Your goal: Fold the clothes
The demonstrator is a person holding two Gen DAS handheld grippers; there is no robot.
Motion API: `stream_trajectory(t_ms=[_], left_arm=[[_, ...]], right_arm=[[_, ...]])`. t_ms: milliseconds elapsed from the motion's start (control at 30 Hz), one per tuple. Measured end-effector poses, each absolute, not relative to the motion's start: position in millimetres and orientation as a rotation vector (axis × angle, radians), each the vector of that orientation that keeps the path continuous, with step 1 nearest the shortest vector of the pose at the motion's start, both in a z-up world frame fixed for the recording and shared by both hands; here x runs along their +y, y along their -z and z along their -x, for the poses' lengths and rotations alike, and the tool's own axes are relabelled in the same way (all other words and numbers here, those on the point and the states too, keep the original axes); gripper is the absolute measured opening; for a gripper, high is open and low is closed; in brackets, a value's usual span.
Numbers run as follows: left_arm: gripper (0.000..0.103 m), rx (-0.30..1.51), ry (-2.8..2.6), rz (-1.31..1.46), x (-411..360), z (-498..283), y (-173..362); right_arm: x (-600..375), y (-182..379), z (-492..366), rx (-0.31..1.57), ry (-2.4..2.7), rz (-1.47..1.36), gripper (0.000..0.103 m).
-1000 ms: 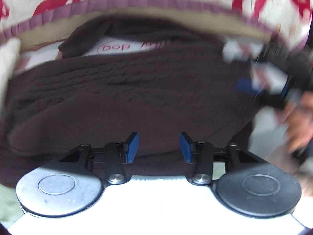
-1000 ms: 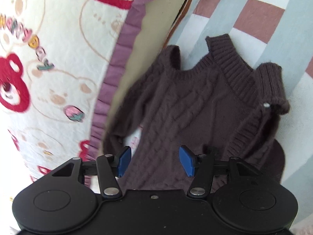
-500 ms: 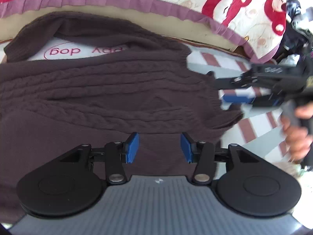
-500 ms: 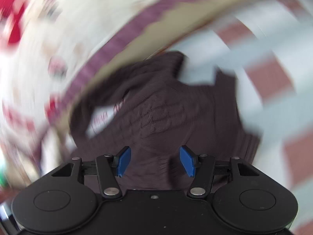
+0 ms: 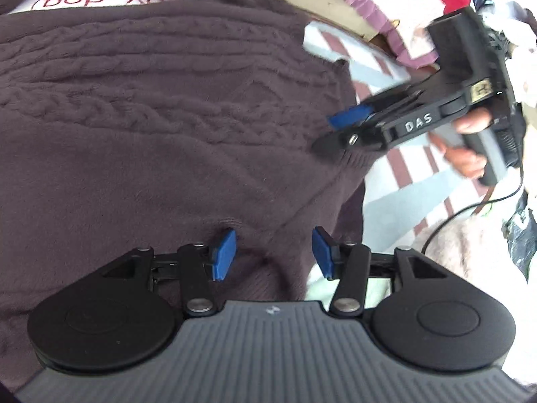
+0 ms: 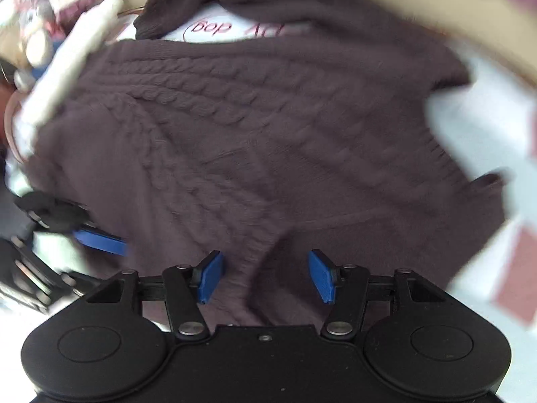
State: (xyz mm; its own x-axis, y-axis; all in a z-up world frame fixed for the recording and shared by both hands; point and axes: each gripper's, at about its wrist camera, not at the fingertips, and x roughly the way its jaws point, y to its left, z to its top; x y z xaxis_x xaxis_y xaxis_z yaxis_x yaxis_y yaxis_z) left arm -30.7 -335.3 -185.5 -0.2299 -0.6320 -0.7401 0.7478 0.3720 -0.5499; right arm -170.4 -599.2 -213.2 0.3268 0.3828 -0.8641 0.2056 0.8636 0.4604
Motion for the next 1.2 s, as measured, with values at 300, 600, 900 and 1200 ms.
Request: stream_trajectory(t_ms=[300,600,900,1200], left_arm=[[0.021,1.276,1.436,-0.088,-346,48,184],[0.038,1.212,1.460,-0.236,-351,74,173],[0.055,1.023,1.350,-0.313,-325,67,149],[0.054,0.886,1.310,-0.459,-352,57,162]], right_arm=[[-588,210,220,1.352,-0.404,-0.392,0.020],[-606,207,264,1.272,-0.223,-0.418,0.019],[-650,191,330,1.051,0.435,-0.949,0.065],[-659,242,334,0.884,0.513,-1.310,0.060]])
